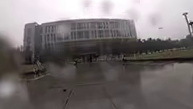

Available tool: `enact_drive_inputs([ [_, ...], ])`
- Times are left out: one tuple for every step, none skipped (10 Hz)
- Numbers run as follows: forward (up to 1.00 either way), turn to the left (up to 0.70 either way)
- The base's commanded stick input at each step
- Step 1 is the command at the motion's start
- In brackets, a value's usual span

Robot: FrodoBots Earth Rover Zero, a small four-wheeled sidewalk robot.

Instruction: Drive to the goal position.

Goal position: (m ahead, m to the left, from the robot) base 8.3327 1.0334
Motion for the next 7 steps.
enact_drive_inputs([
  [0.69,0.01],
  [0.69,0.01],
  [0.69,0.01],
  [0.69,0.01],
  [0.69,0.01],
  [0.70,0.01],
  [0.70,0.01],
])
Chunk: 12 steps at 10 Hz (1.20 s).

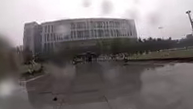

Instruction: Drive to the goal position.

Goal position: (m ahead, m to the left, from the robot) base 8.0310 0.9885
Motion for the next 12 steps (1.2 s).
enact_drive_inputs([
  [0.70,0.01],
  [0.69,0.01],
  [0.68,0.01],
  [0.68,0.00],
  [0.68,-0.04],
  [0.68,-0.07],
  [0.68,-0.09],
  [0.68,-0.11],
  [0.68,-0.13],
  [0.69,0.01],
  [0.69,0.01],
  [0.69,0.01],
])
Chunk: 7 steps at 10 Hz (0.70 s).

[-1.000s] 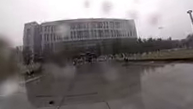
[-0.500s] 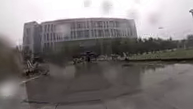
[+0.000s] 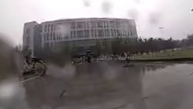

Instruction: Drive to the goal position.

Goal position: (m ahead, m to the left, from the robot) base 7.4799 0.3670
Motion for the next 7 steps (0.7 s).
enact_drive_inputs([
  [0.70,0.01],
  [0.70,0.01],
  [0.70,0.01],
  [0.70,0.01],
  [0.70,0.01],
  [0.70,0.01],
  [0.70,0.01],
])
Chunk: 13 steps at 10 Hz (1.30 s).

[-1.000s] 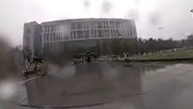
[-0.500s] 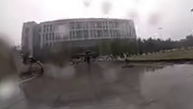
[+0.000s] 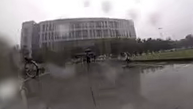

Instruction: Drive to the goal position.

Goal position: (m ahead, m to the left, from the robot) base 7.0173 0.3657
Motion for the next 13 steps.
enact_drive_inputs([
  [0.70,0.01],
  [0.70,0.01],
  [0.70,0.01],
  [0.70,0.01],
  [0.70,0.01],
  [0.70,0.01],
  [0.70,0.01],
  [0.70,0.01],
  [0.70,0.01],
  [0.70,0.01],
  [0.70,0.01],
  [0.70,0.01],
  [0.70,0.01],
])
